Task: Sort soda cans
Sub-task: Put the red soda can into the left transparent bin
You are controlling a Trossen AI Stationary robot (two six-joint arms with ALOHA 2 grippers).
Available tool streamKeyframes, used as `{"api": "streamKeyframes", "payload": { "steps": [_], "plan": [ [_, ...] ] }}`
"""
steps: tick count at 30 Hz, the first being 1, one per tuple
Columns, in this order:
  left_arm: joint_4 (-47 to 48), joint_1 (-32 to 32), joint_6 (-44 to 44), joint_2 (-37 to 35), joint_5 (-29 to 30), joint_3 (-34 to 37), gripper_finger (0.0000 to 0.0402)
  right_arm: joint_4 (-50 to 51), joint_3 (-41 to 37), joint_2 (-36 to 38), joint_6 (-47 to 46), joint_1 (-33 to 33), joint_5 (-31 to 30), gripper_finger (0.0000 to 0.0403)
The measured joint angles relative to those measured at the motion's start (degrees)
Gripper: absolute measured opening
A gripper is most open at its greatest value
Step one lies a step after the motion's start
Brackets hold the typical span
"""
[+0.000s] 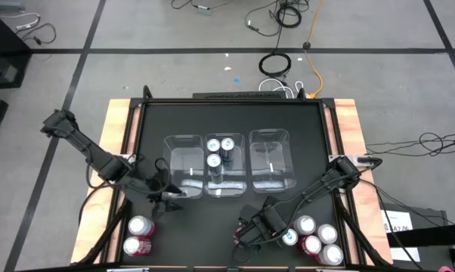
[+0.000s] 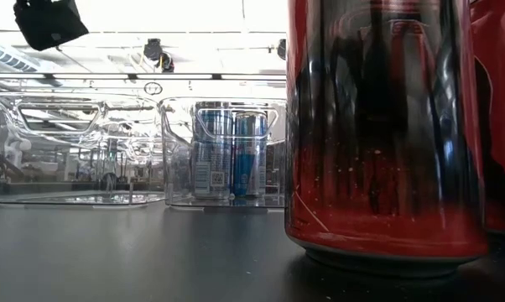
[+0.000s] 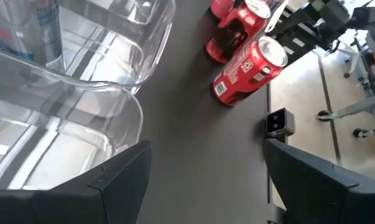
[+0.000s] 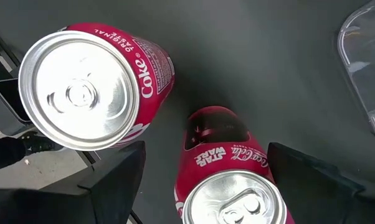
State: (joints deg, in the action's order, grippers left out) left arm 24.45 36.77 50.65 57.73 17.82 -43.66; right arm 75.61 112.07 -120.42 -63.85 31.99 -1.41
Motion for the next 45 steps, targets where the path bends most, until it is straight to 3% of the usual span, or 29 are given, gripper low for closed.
{"api": "streamKeyframes", "payload": {
  "steps": [19,31,39,45],
  "plan": [
    [0.06,0.00,0.00,1.89,0.25,0.00,0.0318,0.91,0.00,0.00,-1.07,-0.02,0.45,0.0329],
    [0.05,0.00,-0.02,1.89,0.46,0.00,0.0318,4.96,0.00,0.00,-4.06,0.02,3.66,0.0329],
    [0.04,0.00,-0.02,1.89,0.48,0.00,0.0318,5.80,0.00,0.00,-4.95,0.00,9.28,0.0329],
    [0.04,0.00,-0.02,1.89,0.48,0.00,0.0318,5.38,0.00,-0.46,-4.48,0.00,9.42,0.0329]
  ]
}}
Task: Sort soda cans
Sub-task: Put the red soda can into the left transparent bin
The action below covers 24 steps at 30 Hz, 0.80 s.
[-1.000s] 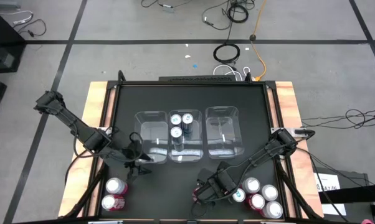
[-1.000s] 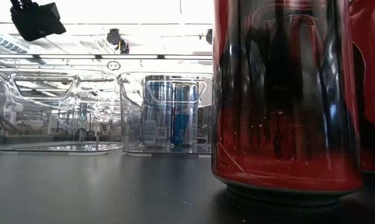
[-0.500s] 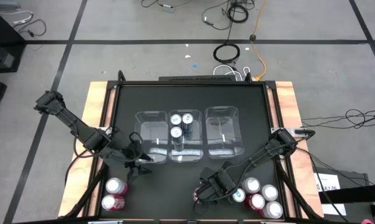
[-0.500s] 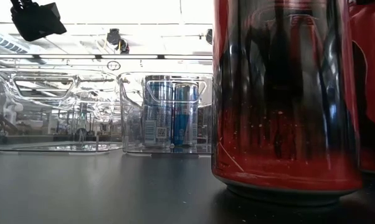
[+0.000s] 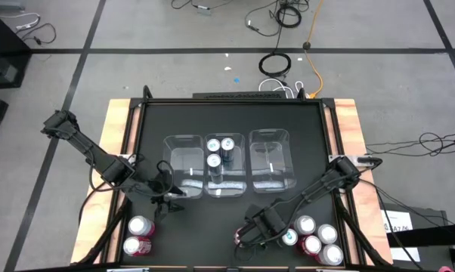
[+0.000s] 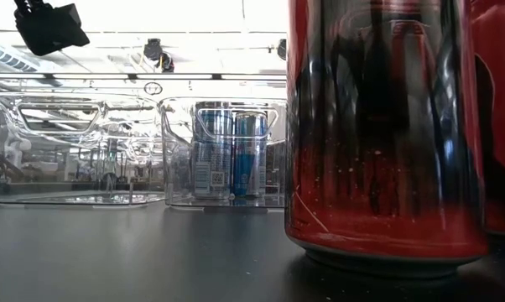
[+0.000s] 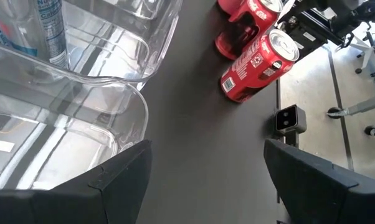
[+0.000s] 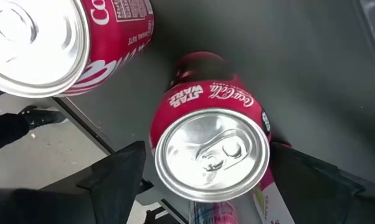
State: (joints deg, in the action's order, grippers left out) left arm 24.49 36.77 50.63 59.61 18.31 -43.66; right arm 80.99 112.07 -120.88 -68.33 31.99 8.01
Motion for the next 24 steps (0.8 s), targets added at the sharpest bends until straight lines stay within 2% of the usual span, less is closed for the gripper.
{"api": "streamKeyframes", "payload": {
  "steps": [10,19,24],
  "plan": [
    [-0.02,0.00,0.00,0.00,-0.02,-0.02,0.0318,-0.94,-1.19,-1.51,0.47,0.02,1.17,0.0328],
    [0.01,0.00,0.00,-0.02,-0.02,-0.02,0.0318,-2.41,-2.60,-1.27,0.23,0.37,1.33,0.0287],
    [0.00,0.00,-0.26,0.00,-0.01,-0.02,0.0318,-2.41,-2.70,-1.00,0.47,0.35,1.29,0.0283]
  ]
}}
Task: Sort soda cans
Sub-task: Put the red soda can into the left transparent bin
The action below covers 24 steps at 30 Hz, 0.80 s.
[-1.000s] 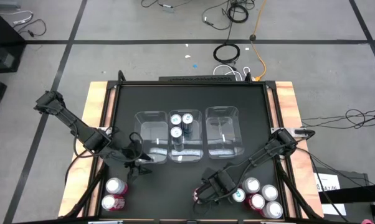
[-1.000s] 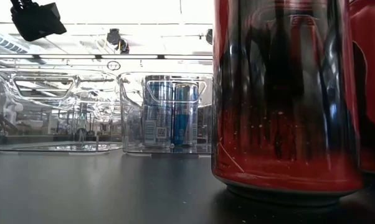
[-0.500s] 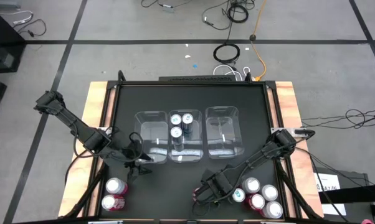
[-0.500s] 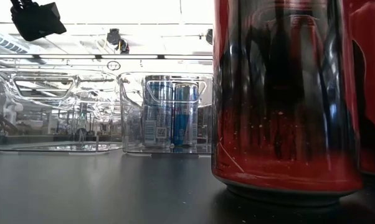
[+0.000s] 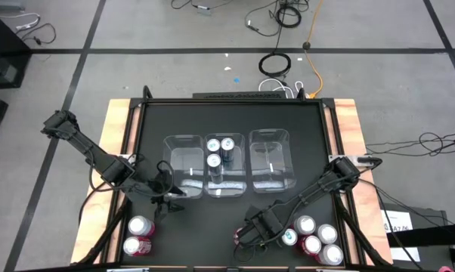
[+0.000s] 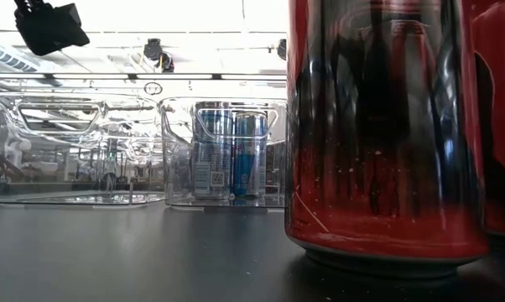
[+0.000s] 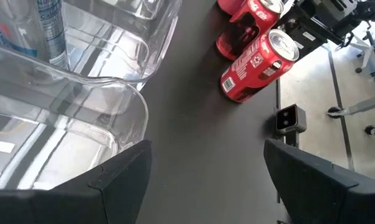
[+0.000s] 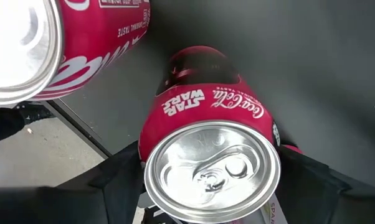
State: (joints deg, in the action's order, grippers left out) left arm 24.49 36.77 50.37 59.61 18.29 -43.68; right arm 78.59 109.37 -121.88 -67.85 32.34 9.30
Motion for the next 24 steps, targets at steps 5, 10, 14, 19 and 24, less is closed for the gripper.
{"api": "streamKeyframes", "payload": {
  "steps": [5,10,14,19,24],
  "plan": [
    [0.02,0.00,-4.37,-0.02,0.01,0.00,0.0318,1.75,-0.33,2.04,-0.76,0.05,-2.00,0.0282],
    [0.02,0.00,-4.33,-0.02,-0.01,0.00,0.0318,3.88,-0.25,6.29,-2.95,0.02,-3.63,0.0281],
    [0.02,0.00,-4.40,-0.02,0.01,0.00,0.0318,4.07,-0.25,8.69,-4.17,0.02,-4.58,0.0281],
    [0.02,0.00,-4.38,-0.02,0.01,0.00,0.0318,4.35,-0.16,12.11,-5.01,-0.08,-7.05,0.0281],
    [0.03,0.00,-4.65,-0.02,-0.01,0.00,0.0318,4.49,-0.16,15.13,-5.24,-0.09,-9.39,0.0281]
  ]
}}
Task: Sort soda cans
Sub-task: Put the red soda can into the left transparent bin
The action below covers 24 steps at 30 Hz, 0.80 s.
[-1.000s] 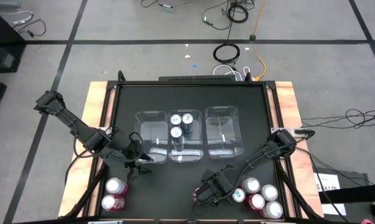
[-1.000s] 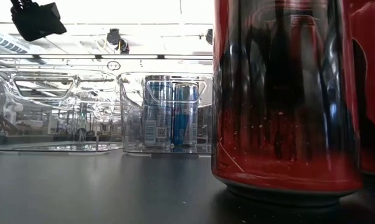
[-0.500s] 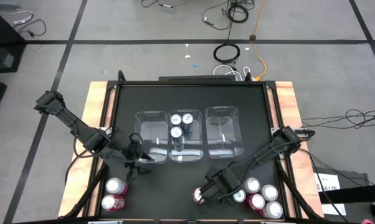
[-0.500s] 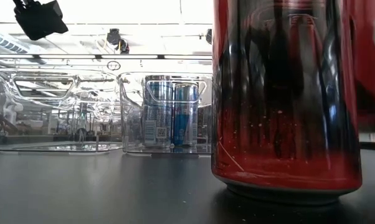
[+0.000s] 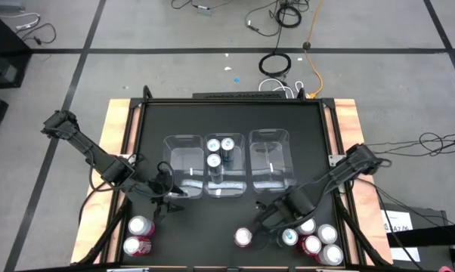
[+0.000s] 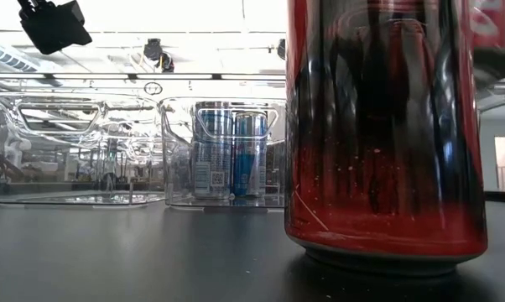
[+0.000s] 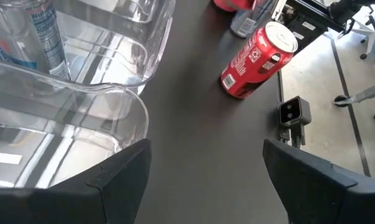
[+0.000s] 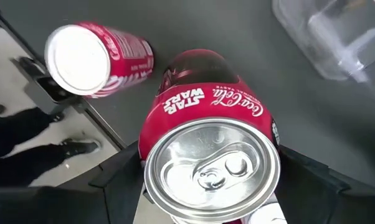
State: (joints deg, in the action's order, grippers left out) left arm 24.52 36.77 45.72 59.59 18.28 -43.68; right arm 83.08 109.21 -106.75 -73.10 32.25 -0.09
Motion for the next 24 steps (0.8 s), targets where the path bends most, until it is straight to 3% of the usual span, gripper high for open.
{"api": "streamKeyframes", "payload": {
  "steps": [11,24],
  "plan": [
    [0.02,0.00,0.03,-0.07,0.00,0.00,0.0318,-1.99,0.00,4.11,0.08,-1.76,-3.68,0.0281],
    [2.96,0.00,0.43,-4.74,-3.34,0.00,0.0318,-24.64,0.09,2.18,15.14,-9.61,-4.28,0.0281]
  ]
}}
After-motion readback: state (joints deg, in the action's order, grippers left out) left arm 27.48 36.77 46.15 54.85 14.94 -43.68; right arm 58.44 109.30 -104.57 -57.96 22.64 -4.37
